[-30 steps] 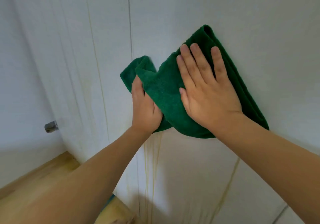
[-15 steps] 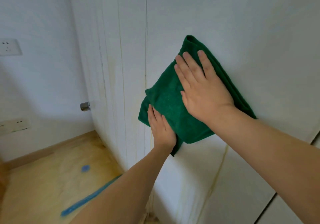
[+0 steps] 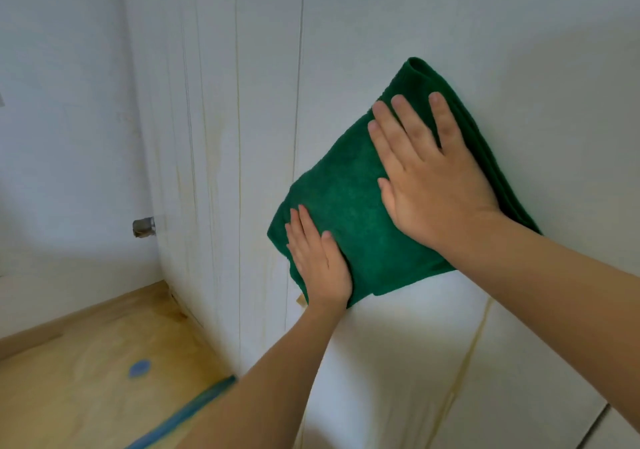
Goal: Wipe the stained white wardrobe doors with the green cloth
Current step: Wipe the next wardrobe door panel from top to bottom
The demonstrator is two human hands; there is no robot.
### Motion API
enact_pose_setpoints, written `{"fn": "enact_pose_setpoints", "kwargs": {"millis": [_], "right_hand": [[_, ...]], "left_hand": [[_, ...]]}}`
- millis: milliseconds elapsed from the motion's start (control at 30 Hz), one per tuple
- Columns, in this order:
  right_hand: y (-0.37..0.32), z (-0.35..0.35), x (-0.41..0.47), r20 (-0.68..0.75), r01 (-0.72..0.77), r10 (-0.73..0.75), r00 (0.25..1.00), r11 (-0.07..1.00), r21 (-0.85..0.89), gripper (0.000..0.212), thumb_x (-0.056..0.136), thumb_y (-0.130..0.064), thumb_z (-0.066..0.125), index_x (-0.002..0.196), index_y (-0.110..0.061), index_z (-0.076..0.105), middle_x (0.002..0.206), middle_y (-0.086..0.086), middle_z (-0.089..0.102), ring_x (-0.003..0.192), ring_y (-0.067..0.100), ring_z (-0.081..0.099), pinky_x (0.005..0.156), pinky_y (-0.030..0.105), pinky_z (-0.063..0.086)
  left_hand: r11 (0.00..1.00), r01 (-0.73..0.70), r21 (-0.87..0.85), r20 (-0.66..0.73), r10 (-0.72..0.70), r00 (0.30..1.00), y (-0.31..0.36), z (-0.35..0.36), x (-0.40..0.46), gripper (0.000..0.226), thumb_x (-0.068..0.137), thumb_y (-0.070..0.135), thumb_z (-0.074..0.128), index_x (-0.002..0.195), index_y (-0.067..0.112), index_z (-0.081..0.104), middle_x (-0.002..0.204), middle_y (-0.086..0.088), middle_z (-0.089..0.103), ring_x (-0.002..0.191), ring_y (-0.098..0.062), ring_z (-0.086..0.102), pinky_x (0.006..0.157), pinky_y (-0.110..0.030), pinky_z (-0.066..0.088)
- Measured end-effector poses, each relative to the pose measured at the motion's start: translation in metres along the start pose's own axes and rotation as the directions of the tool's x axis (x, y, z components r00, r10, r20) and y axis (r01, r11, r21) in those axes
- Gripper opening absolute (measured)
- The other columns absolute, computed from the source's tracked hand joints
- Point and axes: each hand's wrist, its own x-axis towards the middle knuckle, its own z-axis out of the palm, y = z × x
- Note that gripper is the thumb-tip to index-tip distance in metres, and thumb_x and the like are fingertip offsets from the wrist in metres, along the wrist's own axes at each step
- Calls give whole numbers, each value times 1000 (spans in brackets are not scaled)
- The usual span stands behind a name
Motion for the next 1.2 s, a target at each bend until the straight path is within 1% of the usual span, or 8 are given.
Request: {"fn": "enact_pose_setpoints", "kwargs": {"millis": [200,300,500,733,900,1067,1133,1200], "right_hand": [[-21,7,-29,-2,84,-84,996,994,64,68,100,-39,19,157,-2,8,165,16,5,151,34,5,119,57,-5],[-18,7,-28,-9,105,-105,994,990,91,68,100,-38,17,156,-1,7,164,17,4,151,35,3,119,57,-5],[-21,8,-30,-29,95,-93,995,992,88,67,99,-34,11,154,3,-1,164,17,-2,151,35,-2,117,57,-11],[-22,8,-28,-31,67,-63,998,990,124,67,101,-34,13,155,0,-3,164,16,-4,151,35,-3,113,56,-19],[-20,7,-27,-21,85,-83,996,983,161,67,99,-34,17,156,-1,8,164,16,5,151,35,2,116,56,-14],[-17,4,-22,-48,41,-34,998,987,158,66,96,-29,15,151,8,23,160,23,20,150,38,5,119,56,-8],[-19,6,-21,-60,2,8,998,988,156,67,97,-29,15,152,8,13,162,23,8,151,37,1,118,56,-10],[-22,8,-21,-58,-10,19,998,988,153,68,98,-29,16,153,7,3,163,22,-1,151,37,-1,116,57,-13]], "left_hand": [[995,89,55,70,-93,993,-29,10,-66,63,98,40,17,157,29,-2,169,0,2,156,-21,-3,126,-44,-6],[982,-147,122,67,140,988,0,11,-13,79,99,20,57,158,0,9,165,-21,8,154,-38,4,125,-59,1],[862,-449,234,16,458,889,34,10,79,60,110,28,41,161,25,11,168,10,7,156,-17,2,127,-44,0],[989,42,141,-64,-33,997,2,20,24,71,107,31,46,161,20,2,169,3,0,155,-17,-1,127,-46,1],[987,-149,-57,150,156,976,13,-4,22,52,105,38,42,146,7,33,142,-14,45,132,-31,44,118,-57,27],[759,-639,126,215,608,765,90,-11,106,57,110,30,34,161,18,11,168,-6,9,156,-25,1,127,-47,3],[757,-637,145,168,616,770,80,-8,115,59,110,28,35,161,15,8,169,-6,7,156,-20,0,127,-47,5],[867,-489,93,79,483,872,57,-3,103,57,110,35,34,160,15,15,168,-7,14,155,-19,8,127,-46,12]]}}
